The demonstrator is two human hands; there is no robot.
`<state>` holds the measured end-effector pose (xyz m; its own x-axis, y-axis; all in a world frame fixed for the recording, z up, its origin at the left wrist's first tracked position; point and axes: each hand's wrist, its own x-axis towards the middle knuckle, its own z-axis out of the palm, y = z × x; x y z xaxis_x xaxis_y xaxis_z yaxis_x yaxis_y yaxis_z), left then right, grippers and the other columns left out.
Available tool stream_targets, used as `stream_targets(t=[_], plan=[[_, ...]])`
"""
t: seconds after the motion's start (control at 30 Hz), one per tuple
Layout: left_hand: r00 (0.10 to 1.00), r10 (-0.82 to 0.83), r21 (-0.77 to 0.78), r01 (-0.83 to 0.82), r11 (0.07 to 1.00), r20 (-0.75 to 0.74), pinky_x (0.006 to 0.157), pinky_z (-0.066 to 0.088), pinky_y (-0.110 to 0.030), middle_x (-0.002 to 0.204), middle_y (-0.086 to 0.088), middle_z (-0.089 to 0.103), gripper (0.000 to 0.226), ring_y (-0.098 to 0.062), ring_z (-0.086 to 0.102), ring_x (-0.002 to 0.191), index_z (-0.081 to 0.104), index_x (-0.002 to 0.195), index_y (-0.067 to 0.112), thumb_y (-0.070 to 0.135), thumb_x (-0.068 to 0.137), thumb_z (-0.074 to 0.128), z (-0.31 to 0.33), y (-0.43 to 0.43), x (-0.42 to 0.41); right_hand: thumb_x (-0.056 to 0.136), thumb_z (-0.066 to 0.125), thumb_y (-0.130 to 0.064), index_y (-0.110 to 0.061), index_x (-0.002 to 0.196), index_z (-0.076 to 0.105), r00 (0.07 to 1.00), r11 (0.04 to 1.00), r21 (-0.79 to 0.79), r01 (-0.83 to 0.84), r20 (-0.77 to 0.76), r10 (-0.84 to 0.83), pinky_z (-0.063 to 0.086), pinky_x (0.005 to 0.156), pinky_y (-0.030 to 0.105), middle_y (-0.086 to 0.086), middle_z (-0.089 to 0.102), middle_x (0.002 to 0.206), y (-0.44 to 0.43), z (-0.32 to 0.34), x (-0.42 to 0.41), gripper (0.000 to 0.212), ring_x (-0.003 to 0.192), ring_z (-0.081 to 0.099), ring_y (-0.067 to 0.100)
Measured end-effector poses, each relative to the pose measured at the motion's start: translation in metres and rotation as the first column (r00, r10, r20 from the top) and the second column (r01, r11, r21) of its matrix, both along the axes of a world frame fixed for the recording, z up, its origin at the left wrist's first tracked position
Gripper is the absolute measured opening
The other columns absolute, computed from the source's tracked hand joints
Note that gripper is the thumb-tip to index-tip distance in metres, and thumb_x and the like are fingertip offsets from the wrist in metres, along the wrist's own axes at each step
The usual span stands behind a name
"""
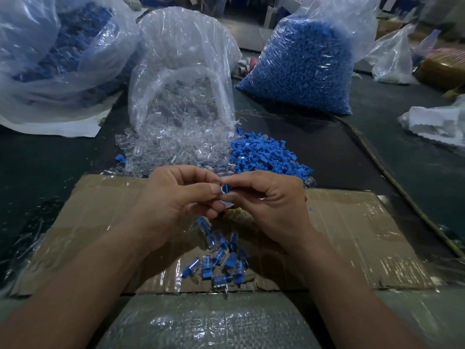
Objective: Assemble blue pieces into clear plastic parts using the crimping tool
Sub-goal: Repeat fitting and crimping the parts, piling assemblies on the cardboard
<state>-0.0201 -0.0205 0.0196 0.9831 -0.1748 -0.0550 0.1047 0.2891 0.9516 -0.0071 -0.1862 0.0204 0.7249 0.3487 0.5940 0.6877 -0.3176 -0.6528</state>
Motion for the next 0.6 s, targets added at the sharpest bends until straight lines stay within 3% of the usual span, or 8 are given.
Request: stream_targets(t=[0.4,0.5,0.6], plan=[[1.000,-0.022,0.015,0.022,1.000,-0.020,0.044,0.051,-0.019,0.057,-0.010,0.065,0.013,-0.014,0.061,0.046,0.071,0.057,0.015,0.004,0.056,0.065,0.000,-0.002,-0.001,0.071,0.071,-0.004,0.001,0.094,0.070,0.999,1.000,-0.021,-0.015,0.041,0.016,0.055,0.077,0.025,0.010,0.071,0.088,0.000,-0.003,0.000,0.023,0.083,0.067,0.012],[1.000,-0.026,0.043,0.026,0.999,0.007,0.047,0.052,-0.019,0.058,-0.008,0.065,0.012,-0.013,0.061,0.049,0.071,0.058,0.017,0.006,0.058,0.065,-0.001,-0.001,-0.001,0.071,0.074,-0.014,-0.007,0.098,0.070,1.000,0.996,-0.092,0.016,0.004,-0.015,0.053,0.076,0.019,-0.002,0.069,0.089,-0.004,0.001,0.000,0.028,0.083,0.065,0.005],[0.999,0.018,0.024,-0.019,1.000,0.036,0.049,0.052,-0.019,0.059,-0.006,0.064,0.015,-0.013,0.061,0.052,0.070,0.060,0.018,0.006,0.062,0.063,-0.003,0.002,0.001,0.070,0.073,-0.031,-0.031,0.094,0.065,0.965,0.981,-0.157,0.115,-0.217,-0.148,0.048,0.073,0.007,-0.023,0.061,0.085,-0.017,0.010,0.005,0.025,0.081,0.061,-0.007]])
